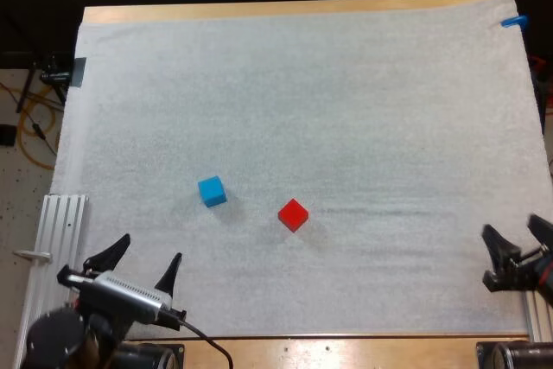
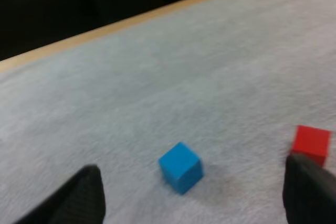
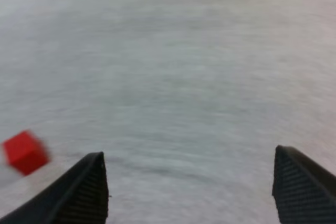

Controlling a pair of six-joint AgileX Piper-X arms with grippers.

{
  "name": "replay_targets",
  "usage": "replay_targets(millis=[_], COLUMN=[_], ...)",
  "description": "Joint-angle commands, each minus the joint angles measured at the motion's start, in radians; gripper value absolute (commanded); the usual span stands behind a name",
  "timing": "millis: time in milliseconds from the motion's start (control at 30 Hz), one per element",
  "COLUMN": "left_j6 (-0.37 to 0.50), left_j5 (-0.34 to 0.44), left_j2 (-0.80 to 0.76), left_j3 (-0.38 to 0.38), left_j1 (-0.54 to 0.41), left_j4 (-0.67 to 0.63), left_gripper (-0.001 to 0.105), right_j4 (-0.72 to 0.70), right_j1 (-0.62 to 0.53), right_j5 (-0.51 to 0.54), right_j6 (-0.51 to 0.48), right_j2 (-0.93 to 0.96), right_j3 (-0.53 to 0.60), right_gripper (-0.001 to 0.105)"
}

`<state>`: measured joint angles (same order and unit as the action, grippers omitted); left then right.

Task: Stack red cube on blue cube

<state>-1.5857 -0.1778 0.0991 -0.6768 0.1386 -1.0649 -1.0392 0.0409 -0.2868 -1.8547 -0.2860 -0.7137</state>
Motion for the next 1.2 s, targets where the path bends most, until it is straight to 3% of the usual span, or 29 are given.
replay_targets(millis=[0, 267, 433, 633, 733, 1167], left_j6=[0.030, 0.068, 0.068, 0.068, 0.065, 0.065], left_j5=[-0.008, -0.010, -0.010, -0.006, -0.006, -0.006], left_j2=[0.051, 0.243, 0.258, 0.258, 0.258, 0.258], left_j3=[-0.041, -0.206, -0.224, -0.224, -0.224, -0.224], left_j1=[0.037, 0.184, 0.207, 0.207, 0.207, 0.207], left_j4=[-0.037, -0.215, -0.256, -0.268, -0.268, -0.268], left_gripper=[0.067, 0.067, 0.067, 0.067, 0.067, 0.067], right_j4=[-0.001, -0.047, -0.036, 0.018, 0.065, 0.149], right_j1=[0.036, 0.284, 0.516, 0.701, 0.736, 0.789], right_j5=[-0.034, -0.051, 0.003, 0.106, 0.168, 0.171], right_j6=[-0.022, -0.076, -0.077, -0.048, -0.027, 0.011], right_j2=[-0.059, -0.343, -0.532, -0.779, -0.906, -1.295], right_j3=[-0.045, -0.235, -0.340, -0.417, -0.437, -0.563], right_gripper=[0.064, 0.064, 0.064, 0.064, 0.064, 0.064])
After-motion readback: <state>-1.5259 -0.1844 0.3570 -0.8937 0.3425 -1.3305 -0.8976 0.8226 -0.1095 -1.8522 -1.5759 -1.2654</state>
